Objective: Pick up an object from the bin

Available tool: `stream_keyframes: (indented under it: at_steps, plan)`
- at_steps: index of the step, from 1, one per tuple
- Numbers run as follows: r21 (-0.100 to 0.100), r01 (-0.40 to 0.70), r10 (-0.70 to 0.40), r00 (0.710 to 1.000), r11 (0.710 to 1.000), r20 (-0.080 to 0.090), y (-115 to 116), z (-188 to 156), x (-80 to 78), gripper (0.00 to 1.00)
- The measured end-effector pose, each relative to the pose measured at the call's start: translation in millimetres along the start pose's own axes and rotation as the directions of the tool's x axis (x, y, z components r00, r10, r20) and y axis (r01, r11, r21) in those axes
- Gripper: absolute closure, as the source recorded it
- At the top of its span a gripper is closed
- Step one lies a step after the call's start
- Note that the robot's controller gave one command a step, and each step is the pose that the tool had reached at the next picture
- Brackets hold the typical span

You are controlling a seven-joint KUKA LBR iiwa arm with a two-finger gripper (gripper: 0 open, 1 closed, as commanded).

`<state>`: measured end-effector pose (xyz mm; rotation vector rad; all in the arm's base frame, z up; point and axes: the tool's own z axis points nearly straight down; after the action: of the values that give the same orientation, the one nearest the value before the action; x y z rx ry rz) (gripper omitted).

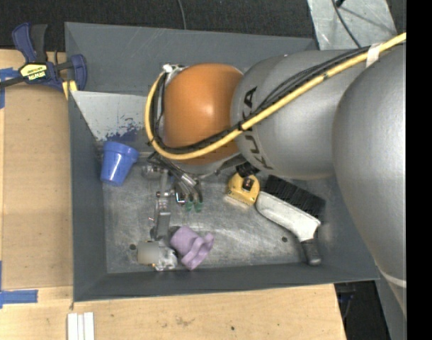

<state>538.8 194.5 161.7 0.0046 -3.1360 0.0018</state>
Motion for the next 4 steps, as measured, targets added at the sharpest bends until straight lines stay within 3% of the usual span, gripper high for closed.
stream_keyframes:
  at_steps: [1,2,3,4]
  plan:
    - [-0.002,-0.003,0.003,1.0,1.0,0.008,0,-4,-1.9,0.0]
    - [-0.003,0.087,-0.087,0.996,0.996,0.016,-10,17,7.7,0.0]
    - [0.0,0.195,-0.195,0.981,0.981,0.01,-27,65,33.3,0.0]
    - [-0.001,0.449,-0.449,0.893,0.893,-0.005,-36,78,52.4,1.0]
